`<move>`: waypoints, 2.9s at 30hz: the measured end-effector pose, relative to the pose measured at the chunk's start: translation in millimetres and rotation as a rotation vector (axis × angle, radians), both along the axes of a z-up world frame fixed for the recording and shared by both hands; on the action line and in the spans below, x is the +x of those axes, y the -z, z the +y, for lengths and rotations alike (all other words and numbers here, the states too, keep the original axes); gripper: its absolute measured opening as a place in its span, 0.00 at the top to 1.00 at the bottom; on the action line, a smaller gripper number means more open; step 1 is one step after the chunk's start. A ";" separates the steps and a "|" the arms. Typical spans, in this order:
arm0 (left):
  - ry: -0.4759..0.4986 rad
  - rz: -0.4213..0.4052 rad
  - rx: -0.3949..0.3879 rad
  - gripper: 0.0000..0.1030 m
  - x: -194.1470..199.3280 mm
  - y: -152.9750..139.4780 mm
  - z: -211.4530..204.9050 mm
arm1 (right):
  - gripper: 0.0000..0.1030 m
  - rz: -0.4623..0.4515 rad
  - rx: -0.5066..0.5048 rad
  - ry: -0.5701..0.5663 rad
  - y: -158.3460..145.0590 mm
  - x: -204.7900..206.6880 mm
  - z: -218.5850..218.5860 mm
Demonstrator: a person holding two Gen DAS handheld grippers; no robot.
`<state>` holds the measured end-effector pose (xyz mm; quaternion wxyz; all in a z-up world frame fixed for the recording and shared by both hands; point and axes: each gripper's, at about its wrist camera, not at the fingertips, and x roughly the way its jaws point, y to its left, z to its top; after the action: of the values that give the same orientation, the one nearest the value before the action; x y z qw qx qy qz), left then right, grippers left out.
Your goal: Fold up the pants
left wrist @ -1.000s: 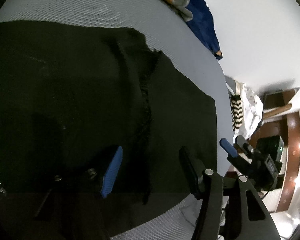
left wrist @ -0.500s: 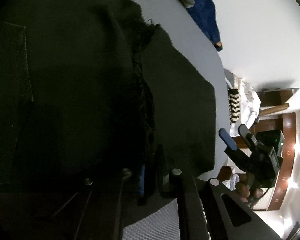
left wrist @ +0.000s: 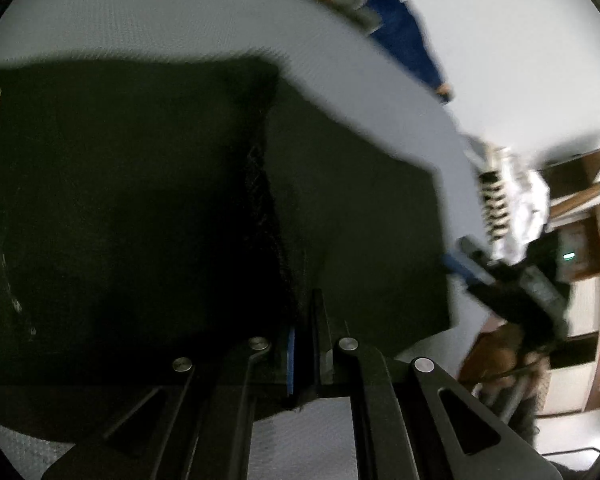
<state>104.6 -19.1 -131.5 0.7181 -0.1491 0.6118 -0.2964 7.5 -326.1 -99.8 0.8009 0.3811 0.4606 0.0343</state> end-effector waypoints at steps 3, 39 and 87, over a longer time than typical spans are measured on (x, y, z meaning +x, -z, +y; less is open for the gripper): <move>-0.010 0.000 -0.009 0.94 0.5 9.5 3.6 | 0.51 0.033 -0.026 -0.003 7.5 1.5 3.6; 0.124 -0.344 0.239 0.78 57.9 -20.1 -63.7 | 0.61 0.040 -0.463 -0.127 -10.2 71.0 15.5; -0.509 0.179 -0.113 0.41 -12.2 -12.2 292.8 | 0.37 0.104 -0.422 -0.348 -6.1 17.1 155.5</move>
<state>92.4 273.7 -119.3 0.7029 -0.3633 0.5984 -0.1258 24.7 -170.6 -93.7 0.8198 0.1226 0.5567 0.0548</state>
